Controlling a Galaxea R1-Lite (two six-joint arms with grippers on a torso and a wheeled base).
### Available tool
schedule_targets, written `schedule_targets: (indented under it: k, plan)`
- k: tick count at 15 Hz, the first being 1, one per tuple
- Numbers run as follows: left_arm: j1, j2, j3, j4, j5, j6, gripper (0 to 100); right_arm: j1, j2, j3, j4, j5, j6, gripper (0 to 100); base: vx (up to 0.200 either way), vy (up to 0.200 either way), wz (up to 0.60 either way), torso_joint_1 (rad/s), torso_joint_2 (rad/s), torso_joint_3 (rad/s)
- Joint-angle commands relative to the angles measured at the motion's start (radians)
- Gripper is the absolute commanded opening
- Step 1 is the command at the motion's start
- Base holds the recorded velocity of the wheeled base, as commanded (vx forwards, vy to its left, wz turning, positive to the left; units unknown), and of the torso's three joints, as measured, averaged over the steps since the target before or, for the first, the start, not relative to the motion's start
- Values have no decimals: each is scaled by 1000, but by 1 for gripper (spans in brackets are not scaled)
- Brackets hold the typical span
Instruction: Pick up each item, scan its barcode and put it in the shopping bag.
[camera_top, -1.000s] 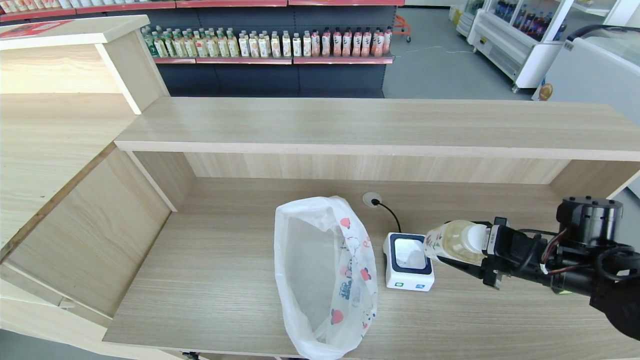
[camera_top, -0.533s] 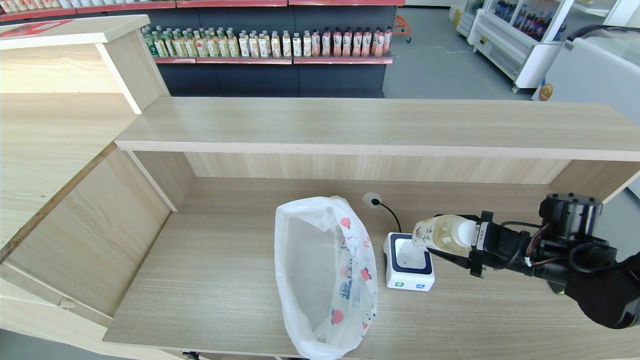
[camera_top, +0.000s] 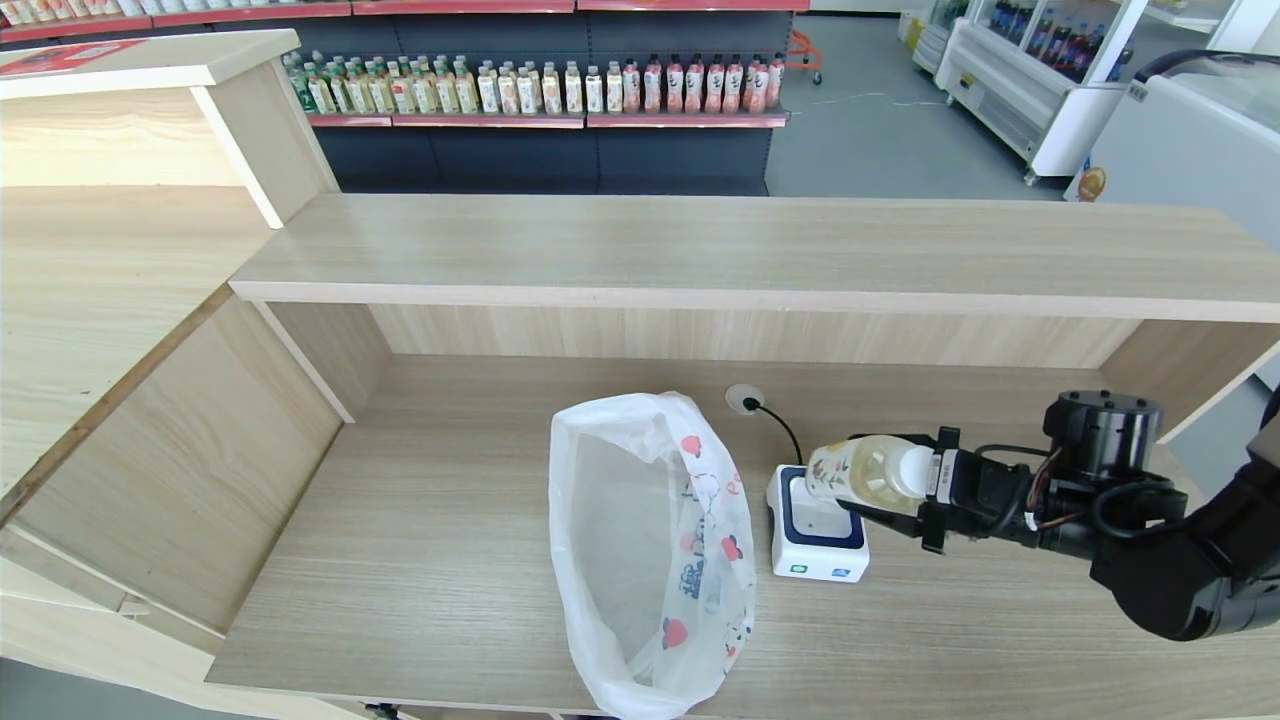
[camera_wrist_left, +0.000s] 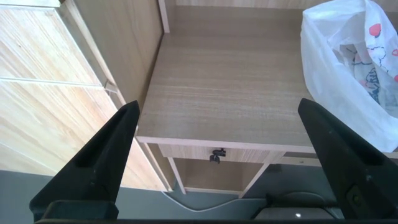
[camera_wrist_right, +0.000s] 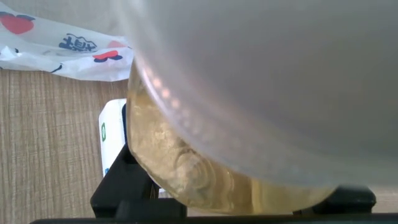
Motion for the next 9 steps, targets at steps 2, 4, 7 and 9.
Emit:
schedule_targets:
  k: [2, 4, 7, 9]
  plan:
    - [0, 0, 0, 0, 0, 0, 100, 0, 49, -38, -11, 22, 0, 0, 0, 0, 0, 0, 0, 0]
    - [0, 0, 0, 0, 0, 0, 100, 0, 64, -63, -11, 36, -1, 0, 0, 0, 0, 0, 0, 0]
    - [0, 0, 0, 0, 0, 0, 100, 0, 72, -66, -12, 38, -13, 0, 0, 0, 0, 0, 0, 0]
    - [0, 0, 0, 0, 0, 0, 100, -2, 72, -66, -12, 38, -13, 0, 0, 0, 0, 0, 0, 0]
